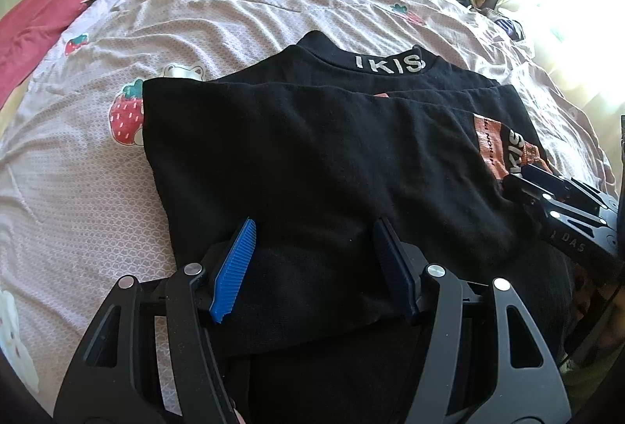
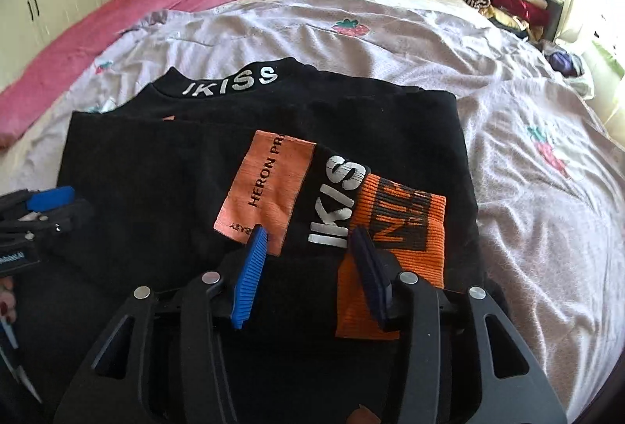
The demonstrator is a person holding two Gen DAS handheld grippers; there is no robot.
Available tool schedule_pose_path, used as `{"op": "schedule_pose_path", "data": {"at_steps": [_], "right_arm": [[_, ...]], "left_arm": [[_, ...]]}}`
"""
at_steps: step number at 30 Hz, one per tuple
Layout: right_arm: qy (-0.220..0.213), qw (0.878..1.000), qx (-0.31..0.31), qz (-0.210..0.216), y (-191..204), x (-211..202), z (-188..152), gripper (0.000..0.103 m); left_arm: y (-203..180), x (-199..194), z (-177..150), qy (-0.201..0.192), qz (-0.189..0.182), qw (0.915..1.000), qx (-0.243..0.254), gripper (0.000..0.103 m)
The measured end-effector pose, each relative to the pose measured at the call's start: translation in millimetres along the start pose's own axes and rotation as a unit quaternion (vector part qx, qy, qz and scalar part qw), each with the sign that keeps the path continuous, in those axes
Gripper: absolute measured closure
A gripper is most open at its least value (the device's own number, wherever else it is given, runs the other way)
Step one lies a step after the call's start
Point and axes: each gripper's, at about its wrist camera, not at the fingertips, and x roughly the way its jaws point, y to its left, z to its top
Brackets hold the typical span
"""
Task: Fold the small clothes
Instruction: 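Lower the orange cuff flat onto the shirt body and open the right gripper, then move both grippers back to the hem of the black sweatshirt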
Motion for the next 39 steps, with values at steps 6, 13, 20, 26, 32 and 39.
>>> {"op": "schedule_pose_path", "data": {"at_steps": [6, 13, 20, 26, 32, 39], "right_arm": [[-0.005, 1.000, -0.002, -0.008, 6, -6, -1, 0.054], [-0.021, 1.000, 0.004, 0.010, 11, -22, 3, 0.047], [-0.029, 0.999, 0.002, 0.023, 18, -32, -1, 0.039], [-0.037, 0.999, 0.010, 0.029, 19, -40, -2, 0.027], [-0.044, 0.999, 0.011, 0.022, 20, -47, -2, 0.018], [-0.053, 0.998, 0.014, 0.018, 19, -57, -3, 0.012]], "left_arm": [[0, -1, 0, -0.001, -0.003, 1.0000, -0.001, 0.048], [1, -2, 1, -0.001, -0.005, 1.0000, -0.002, 0.048], [0, -3, 1, -0.001, -0.005, 1.0000, 0.000, 0.048], [1, -8, 2, -0.002, -0.010, 0.9999, -0.004, 0.048], [-1, -13, 2, -0.006, -0.011, 0.9999, 0.000, 0.040], [-2, -23, 5, -0.016, -0.014, 0.9998, -0.002, 0.029]]}}
